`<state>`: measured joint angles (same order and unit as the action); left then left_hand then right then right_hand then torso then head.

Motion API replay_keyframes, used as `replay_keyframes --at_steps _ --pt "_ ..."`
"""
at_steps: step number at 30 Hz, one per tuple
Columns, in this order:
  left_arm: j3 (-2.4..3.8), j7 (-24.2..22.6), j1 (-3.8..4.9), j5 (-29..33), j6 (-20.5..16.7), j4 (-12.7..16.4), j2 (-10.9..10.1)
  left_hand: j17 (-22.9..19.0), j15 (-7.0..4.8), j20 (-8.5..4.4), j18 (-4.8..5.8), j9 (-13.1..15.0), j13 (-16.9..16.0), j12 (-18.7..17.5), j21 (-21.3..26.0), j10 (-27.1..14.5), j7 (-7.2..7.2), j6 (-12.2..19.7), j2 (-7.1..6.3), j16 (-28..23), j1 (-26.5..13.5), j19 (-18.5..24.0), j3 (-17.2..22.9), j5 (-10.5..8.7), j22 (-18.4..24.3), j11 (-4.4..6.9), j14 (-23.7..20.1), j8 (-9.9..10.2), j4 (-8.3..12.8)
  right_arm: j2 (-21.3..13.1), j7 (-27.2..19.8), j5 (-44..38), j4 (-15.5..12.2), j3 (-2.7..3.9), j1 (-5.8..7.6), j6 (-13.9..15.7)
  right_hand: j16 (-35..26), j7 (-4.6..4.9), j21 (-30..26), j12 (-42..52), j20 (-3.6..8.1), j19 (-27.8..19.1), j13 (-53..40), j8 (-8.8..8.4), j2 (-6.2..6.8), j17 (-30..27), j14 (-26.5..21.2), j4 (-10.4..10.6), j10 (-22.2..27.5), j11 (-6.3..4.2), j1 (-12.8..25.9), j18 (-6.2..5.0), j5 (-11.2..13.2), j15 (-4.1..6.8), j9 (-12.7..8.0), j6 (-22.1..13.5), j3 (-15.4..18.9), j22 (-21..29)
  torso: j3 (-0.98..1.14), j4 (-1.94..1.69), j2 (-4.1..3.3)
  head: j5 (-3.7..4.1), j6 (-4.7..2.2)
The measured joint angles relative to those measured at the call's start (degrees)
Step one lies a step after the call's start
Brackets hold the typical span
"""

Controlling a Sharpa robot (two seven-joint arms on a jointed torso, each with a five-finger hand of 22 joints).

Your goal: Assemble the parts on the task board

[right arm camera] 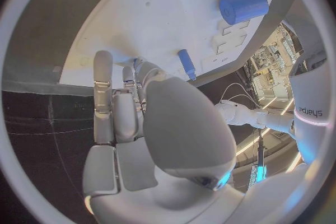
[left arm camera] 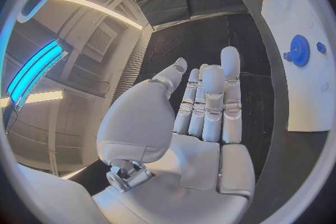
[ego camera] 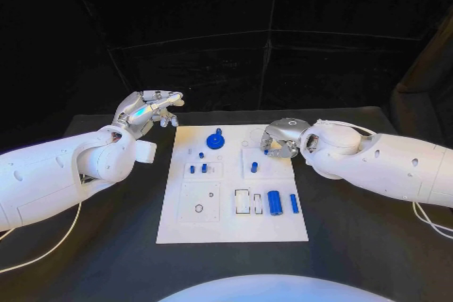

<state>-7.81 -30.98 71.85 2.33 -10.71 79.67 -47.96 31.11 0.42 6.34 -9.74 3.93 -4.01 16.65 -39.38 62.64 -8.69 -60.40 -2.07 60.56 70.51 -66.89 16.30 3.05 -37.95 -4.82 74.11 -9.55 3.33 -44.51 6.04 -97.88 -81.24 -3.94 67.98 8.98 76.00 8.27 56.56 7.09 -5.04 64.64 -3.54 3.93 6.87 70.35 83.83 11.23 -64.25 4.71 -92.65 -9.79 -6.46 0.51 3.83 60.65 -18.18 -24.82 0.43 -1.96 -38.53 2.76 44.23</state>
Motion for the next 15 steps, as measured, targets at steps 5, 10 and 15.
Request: replay_keyframes --at_steps 5,10,15 --pt "-0.01 0.0 0.0 0.2 0.1 0.0 0.0 -0.6 0.21 0.0 0.01 0.0 0.0 0.0 0.3 0.0 0.0 0.0 0.0 -0.3 0.0 0.0 0.0 0.0 0.1 0.0 -0.2 0.2 0.0 0.2 0.0 0.0 0.1 0.11 -0.1 -0.9 0.6 0.04 0.6 0.0 -0.06 -0.1 0.1 0.0 0.99 0.4 0.0 -1.1 -1.7 0.1 1.0 0.0 0.0 0.0 0.1 1.3 -3.3 -0.4 0.02 0.06 -0.01 -0.07 0.22" --pt "-0.02 0.1 -0.01 0.3 0.1 -0.1 0.0 -0.9 0.08 0.0 0.02 0.0 0.0 0.0 0.3 -0.2 0.0 0.0 0.29 -0.7 0.3 0.0 0.0 0.0 0.2 -0.2 -0.3 0.2 0.0 0.5 0.0 0.0 0.3 0.25 -0.06 -1.5 1.0 0.14 1.4 -0.7 -0.07 -0.5 0.1 0.0 1.78 0.6 0.0 -2.7 -2.6 0.0 3.4 -0.01 0.0 0.0 0.1 2.2 -6.8 -0.8 0.02 0.09 0.0 -0.08 0.36" --pt "-0.02 0.1 -0.01 0.4 0.1 -0.1 0.0 -1.5 0.18 0.0 0.03 0.0 0.0 0.0 0.6 -0.2 -0.17 0.2 0.09 -1.0 0.5 0.0 -0.2 0.0 0.3 -0.2 -0.6 0.2 0.2 0.8 0.1 0.0 0.5 0.31 -0.09 -1.7 1.3 0.12 2.0 -0.7 -0.07 -0.5 0.0 0.0 2.09 0.9 0.0 -4.1 -3.3 -0.1 4.7 -0.01 0.0 0.0 0.1 2.8 -8.6 -1.7 0.03 0.09 0.02 0.0 0.44"
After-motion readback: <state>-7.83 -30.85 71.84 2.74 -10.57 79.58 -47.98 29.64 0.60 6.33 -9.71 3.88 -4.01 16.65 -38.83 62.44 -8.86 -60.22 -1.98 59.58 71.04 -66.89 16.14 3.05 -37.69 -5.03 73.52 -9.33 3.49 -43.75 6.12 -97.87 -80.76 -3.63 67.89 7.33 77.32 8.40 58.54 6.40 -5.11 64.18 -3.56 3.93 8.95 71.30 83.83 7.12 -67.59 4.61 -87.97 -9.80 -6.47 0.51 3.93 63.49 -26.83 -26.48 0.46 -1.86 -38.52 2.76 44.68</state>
